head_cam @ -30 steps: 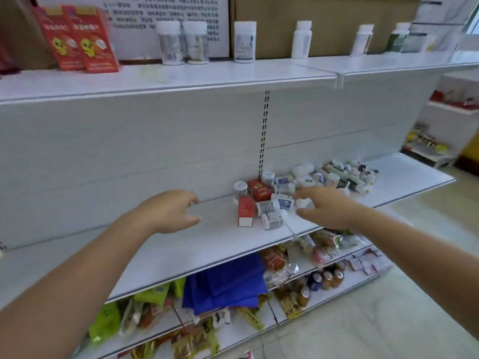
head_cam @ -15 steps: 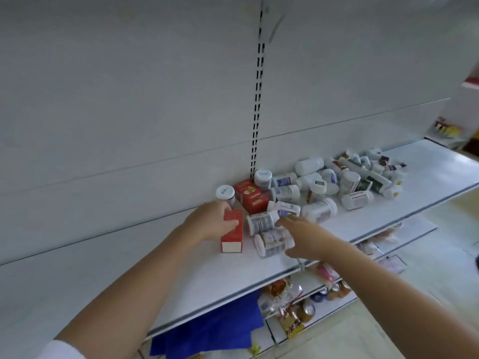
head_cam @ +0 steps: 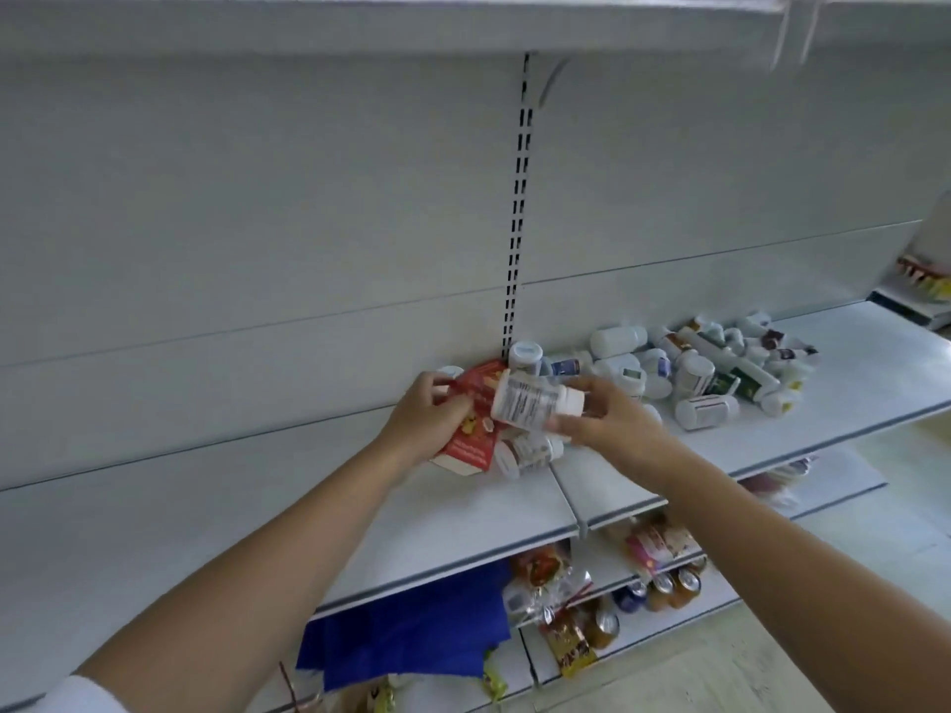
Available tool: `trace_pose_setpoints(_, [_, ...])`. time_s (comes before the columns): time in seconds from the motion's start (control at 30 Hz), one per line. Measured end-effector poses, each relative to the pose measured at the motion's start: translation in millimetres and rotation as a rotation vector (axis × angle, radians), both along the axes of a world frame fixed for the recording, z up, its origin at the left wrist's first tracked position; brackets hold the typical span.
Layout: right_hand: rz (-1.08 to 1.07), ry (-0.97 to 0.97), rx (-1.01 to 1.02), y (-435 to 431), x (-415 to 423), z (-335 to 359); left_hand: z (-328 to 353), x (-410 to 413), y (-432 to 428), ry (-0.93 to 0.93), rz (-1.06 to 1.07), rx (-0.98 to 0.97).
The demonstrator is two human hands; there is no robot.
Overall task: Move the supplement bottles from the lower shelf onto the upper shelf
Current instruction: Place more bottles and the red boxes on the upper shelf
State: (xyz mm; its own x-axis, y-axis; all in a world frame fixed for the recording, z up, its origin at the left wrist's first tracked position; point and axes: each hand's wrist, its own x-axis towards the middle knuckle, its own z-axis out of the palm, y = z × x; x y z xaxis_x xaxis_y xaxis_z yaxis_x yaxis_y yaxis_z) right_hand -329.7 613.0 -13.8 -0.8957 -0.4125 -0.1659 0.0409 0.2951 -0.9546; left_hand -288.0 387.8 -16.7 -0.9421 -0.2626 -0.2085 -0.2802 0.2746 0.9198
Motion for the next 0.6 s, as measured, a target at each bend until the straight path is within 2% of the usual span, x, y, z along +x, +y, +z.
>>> trace_pose_setpoints(0.1, [-0.066, -0.204, -0.468, 10, 23, 47, 49, 36, 10, 0.111, 0.064, 0.29])
trace_pose_setpoints(0.17, [-0.056, -0.246, -0.622, 16, 40, 80, 79, 64, 15, 0.124, 0.125, 0.512])
trace_pose_setpoints(0.23, [-0.059, -0.3, -0.726, 19, 62, 111, 104, 91, 21, 0.159, 0.121, 0.64])
trace_pose_setpoints(0.3, [-0.058, -0.372, -0.79, 18, 86, 139, 126, 116, 29, 0.173, 0.089, 0.676])
trace_pose_setpoints(0.4, [0.005, -0.5, -0.842, 12, 120, 176, 156, 144, 35, 0.269, 0.008, 0.623])
trace_pose_setpoints(0.6, [0.124, -0.527, -0.863, -8, 171, 226, 214, 187, 29, 0.411, 0.045, 0.582])
